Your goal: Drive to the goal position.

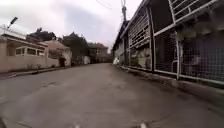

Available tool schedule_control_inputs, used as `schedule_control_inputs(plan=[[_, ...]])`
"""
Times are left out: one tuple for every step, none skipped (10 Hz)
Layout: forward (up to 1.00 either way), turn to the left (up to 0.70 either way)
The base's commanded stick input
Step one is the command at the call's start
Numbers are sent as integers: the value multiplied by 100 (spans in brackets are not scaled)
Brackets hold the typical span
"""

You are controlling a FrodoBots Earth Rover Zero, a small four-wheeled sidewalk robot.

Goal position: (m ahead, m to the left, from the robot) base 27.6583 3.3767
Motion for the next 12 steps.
schedule_control_inputs(plan=[[100,0],[100,0],[100,0],[100,0],[100,0],[100,0],[100,0],[100,0],[100,0],[100,0],[100,0],[100,0]])
